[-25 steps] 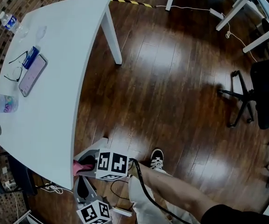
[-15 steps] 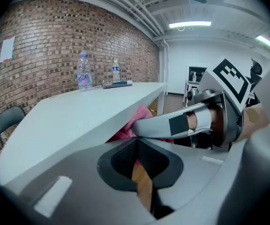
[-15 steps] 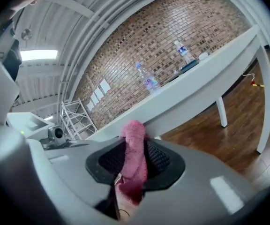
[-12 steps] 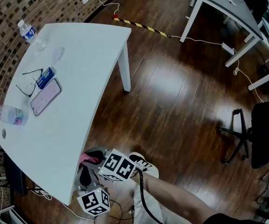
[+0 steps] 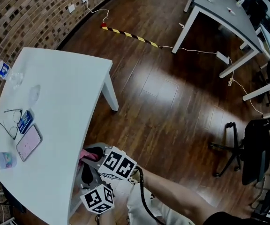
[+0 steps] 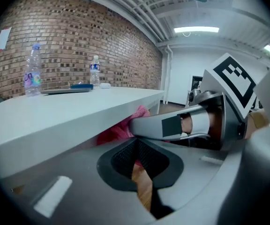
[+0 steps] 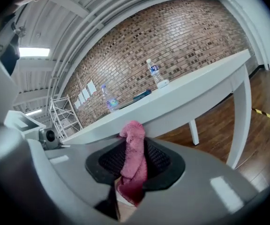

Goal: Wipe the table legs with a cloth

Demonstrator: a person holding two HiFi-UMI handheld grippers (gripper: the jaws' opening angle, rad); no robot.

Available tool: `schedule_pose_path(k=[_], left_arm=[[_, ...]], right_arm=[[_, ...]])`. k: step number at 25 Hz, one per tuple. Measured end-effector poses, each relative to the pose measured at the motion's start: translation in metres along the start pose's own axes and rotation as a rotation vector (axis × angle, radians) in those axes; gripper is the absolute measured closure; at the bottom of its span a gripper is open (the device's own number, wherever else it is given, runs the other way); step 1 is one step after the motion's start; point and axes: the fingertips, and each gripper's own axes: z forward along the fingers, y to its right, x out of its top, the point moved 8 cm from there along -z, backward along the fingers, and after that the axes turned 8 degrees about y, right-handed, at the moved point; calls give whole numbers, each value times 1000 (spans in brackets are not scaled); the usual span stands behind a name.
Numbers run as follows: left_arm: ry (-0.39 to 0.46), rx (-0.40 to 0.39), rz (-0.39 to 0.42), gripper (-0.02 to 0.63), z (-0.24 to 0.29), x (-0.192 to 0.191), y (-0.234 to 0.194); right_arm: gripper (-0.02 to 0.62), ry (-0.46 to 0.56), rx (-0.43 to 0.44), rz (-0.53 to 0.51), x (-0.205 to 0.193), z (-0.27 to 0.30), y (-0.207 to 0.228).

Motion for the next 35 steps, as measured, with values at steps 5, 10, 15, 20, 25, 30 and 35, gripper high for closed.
schedule_pose_path(k=[5,10,15,20,25,30,35], left_arm=[[-6,-67,13,612,63,25,60],[-5,-79,50,611,130,50,110],[3,7,48,611,189,84,153],[-12,125,23,611,226,100,193],[-52,127,95,611,247,97,207],[-77,106,163,611,271,80,204],[-116,78,170,611,294,45,192]], right_arm=[[506,20,-56,-23,38,-28,70],[506,84,-110,13,74,-56,154],[506,188,-144,152,107,-89,244],[508,258,-108,363,119,-127,303],[508,217,-62,377,113,-106,315],[506,217,-50,398,88,-89,329],[506,184,-77,426,45,-80,349]])
